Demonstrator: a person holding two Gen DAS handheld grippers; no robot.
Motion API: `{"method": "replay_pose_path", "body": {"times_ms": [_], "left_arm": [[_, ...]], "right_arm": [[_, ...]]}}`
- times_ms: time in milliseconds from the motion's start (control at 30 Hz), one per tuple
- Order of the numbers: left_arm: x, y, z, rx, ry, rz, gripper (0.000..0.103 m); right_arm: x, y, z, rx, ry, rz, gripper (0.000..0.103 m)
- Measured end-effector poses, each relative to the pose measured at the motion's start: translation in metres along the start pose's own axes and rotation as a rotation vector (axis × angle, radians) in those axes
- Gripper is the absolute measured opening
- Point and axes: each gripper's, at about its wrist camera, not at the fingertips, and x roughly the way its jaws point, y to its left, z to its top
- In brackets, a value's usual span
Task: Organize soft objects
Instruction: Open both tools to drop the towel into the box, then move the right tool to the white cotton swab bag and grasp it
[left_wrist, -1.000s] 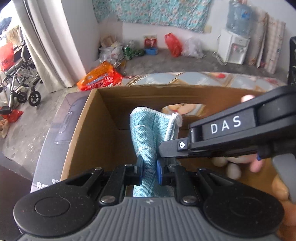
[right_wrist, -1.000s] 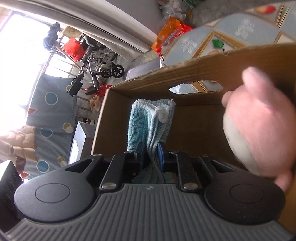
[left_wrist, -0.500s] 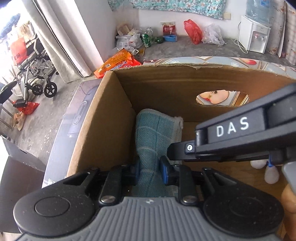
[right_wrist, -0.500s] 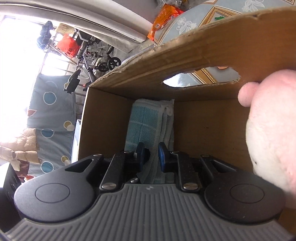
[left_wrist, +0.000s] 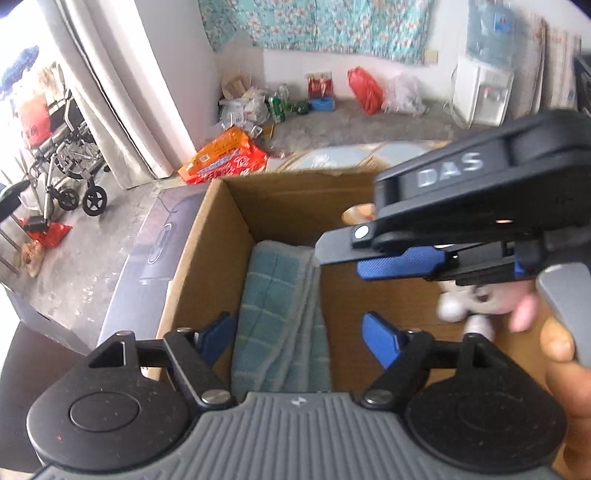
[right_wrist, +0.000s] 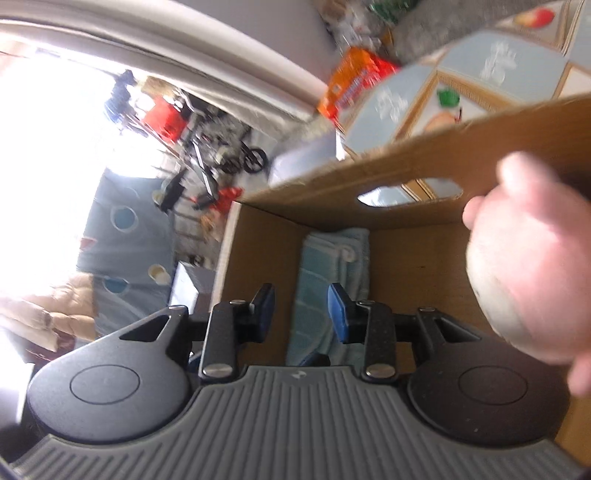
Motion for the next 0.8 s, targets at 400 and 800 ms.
{"method": "replay_pose_path", "body": {"times_ms": [400,800], "left_arm": [[-0.142,-0.045,-0.067,-0.033,-0.211,-0.241,0.090],[-0.196,-0.150,-0.161,0.006,-0.277,-0.621,0.091]], "right_arm": [[-0.170,0.000,-0.075,-0.063,-0.160,0.147,0.045],[-0.378,-0.072,-0.192,-0.205,-0.266,-0.083,0.055]]}}
